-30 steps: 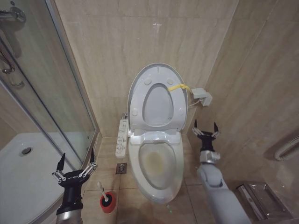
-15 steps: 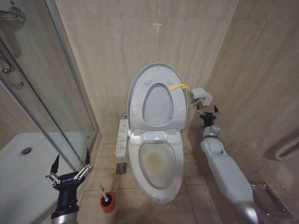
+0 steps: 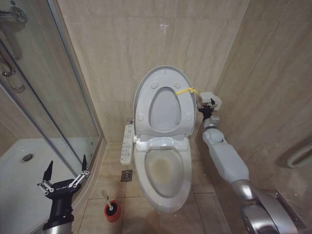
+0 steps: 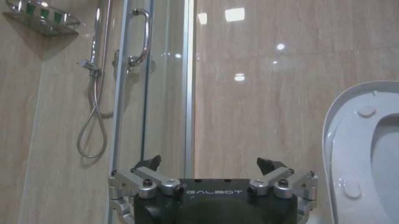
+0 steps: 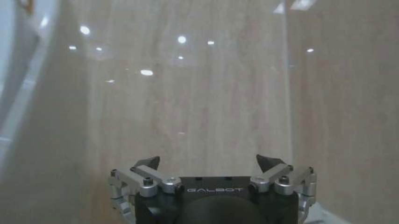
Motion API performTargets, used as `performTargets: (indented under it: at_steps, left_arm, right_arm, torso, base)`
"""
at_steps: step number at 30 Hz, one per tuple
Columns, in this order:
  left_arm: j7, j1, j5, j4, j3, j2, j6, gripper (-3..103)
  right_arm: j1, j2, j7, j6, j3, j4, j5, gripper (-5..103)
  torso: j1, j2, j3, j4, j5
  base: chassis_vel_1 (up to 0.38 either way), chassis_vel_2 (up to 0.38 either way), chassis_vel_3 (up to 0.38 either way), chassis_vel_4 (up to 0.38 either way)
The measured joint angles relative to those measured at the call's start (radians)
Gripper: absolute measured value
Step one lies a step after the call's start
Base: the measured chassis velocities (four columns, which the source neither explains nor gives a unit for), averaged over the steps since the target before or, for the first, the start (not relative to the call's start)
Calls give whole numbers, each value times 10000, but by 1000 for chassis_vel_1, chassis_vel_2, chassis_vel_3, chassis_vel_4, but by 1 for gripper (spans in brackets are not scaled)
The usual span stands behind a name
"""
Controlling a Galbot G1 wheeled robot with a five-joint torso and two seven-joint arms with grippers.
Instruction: Open the toilet lid, clean the toilet bowl with a toilet brush, close the toilet lid, and flush.
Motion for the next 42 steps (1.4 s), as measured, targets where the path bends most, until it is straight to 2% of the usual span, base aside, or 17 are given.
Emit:
performTargets:
  at_steps: [3, 4, 6, 8, 9, 13, 16, 22, 30, 38, 42]
  left_arm:
    - [-17, 21, 4, 26, 90, -33, -44, 100]
    - [-18, 18, 13, 46, 133, -48, -55, 100]
    - [-19, 7, 25, 70, 174, -64, -66, 100]
    - [-34, -45, 94, 197, 302, -133, -106, 100]
    - [-40, -61, 127, 244, 350, -158, -122, 100]
    - [-52, -118, 251, 394, 546, -253, -173, 100]
    - [-49, -260, 396, 612, 818, -434, -180, 100]
    - [-11, -420, 511, 876, 822, -600, -231, 100]
    - [-3, -609, 360, 1039, 684, -571, -233, 100]
    - [-14, -840, 266, 1269, 716, -610, -233, 100]
    - [-12, -929, 255, 1308, 767, -641, -226, 100]
  right_arm:
    - [-267, 32, -70, -25, -161, 540, 223, 100]
    - [-479, -50, -105, -25, -203, 858, 381, 100]
    - [-734, -119, -168, -24, -250, 1227, 501, 100]
    - [-1383, -320, -296, -9, -260, 2169, 672, 100]
    - [-1590, -385, -302, -9, -244, 2477, 738, 100]
    - [-2202, -590, -283, -5, -73, 3358, 857, 100]
    - [-3281, -968, -249, 420, 280, 4462, 854, 100]
    - [-4825, -1340, -104, 961, 663, 5402, 841, 100]
    - [-6740, -1415, 171, 1753, 1072, 6316, 719, 100]
    - [-8381, -1053, 256, 2072, 1190, 7225, 495, 100]
    - [-9323, -1001, 482, 2141, 1035, 7900, 760, 100]
  torso:
    - [0, 0, 0, 1, 1]
    - [1, 0, 0, -10, 0]
    - [1, 0, 0, -12, 1]
    - [0, 0, 0, -7, 7]
    - [-1, 0, -1, 4, 5]
    - [-2, 1, -1, 5, 4]
    - [-2, 1, -1, 1, 2]
    - [-2, 1, -1, -1, 4]
    - [-2, 1, -1, 1, 4]
    - [-2, 2, -1, 1, 2]
    - [-2, 1, -1, -5, 4]
  base:
    - [0, 0, 0, 0]
    - [0, 0, 0, 0]
    - [0, 0, 0, 0]
    - [0, 0, 0, 0]
    - [0, 0, 0, 0]
    - [0, 0, 0, 0]
    - [0, 0, 0, 0]
    - [0, 0, 0, 0]
    - [0, 0, 0, 0]
    - [0, 0, 0, 0]
    - [0, 0, 0, 0]
